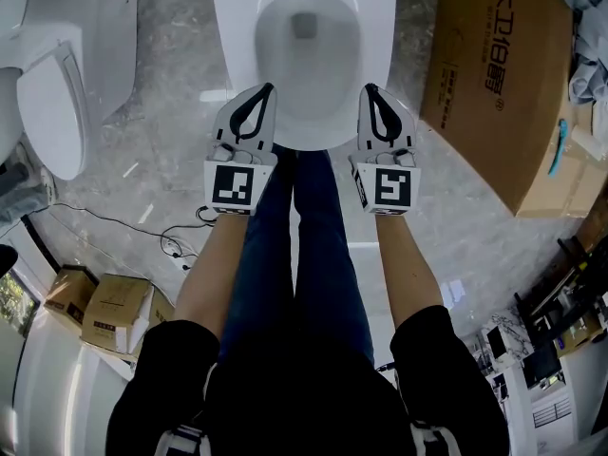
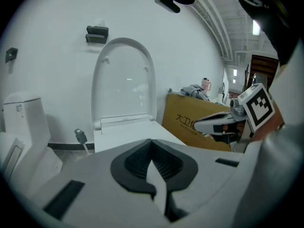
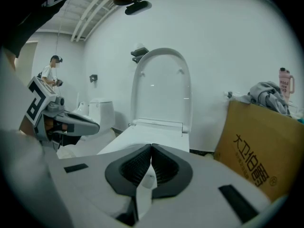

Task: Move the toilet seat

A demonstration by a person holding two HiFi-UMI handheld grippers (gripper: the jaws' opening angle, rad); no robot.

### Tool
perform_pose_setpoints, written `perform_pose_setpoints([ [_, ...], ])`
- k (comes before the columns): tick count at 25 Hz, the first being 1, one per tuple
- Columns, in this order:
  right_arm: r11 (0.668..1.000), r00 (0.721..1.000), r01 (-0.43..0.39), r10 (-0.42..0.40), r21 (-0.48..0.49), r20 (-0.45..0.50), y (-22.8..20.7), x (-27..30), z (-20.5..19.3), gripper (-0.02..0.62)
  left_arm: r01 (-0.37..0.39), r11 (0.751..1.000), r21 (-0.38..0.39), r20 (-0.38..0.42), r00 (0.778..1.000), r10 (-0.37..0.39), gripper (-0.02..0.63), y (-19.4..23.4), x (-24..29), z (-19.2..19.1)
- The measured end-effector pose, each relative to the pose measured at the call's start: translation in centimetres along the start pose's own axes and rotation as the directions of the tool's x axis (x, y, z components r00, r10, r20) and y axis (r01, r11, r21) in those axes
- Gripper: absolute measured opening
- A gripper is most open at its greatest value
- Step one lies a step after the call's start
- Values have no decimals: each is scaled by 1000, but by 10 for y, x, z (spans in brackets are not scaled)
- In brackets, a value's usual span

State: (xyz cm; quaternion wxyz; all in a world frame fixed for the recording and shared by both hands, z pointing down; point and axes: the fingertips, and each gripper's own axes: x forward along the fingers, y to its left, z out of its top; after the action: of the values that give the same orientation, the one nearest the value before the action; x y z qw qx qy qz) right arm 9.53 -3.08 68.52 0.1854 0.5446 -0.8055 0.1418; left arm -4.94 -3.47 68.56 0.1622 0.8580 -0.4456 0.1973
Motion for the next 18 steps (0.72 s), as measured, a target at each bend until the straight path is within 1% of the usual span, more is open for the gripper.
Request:
perform_pose_setpoints([
  [5, 1000, 998, -6, 7, 8, -70, -3, 1, -34, 21, -14, 1000, -10, -65, 998, 13, 6, 4, 2, -30],
  [13, 1000, 990, -24, 26, 21, -139, 0, 1, -66, 21, -10, 999, -34, -149, 989, 5, 6, 4, 2, -72],
  [16, 999, 984, -30, 33, 22, -177, 2, -1, -82, 21, 5, 1000, -15, -190, 982, -8, 6, 0, 0, -88],
  [18, 999, 980, -27, 32, 29, -196, 3, -3, -89, 21, 14, 1000, -16, -213, 977, -17, 6, -2, -2, -98],
])
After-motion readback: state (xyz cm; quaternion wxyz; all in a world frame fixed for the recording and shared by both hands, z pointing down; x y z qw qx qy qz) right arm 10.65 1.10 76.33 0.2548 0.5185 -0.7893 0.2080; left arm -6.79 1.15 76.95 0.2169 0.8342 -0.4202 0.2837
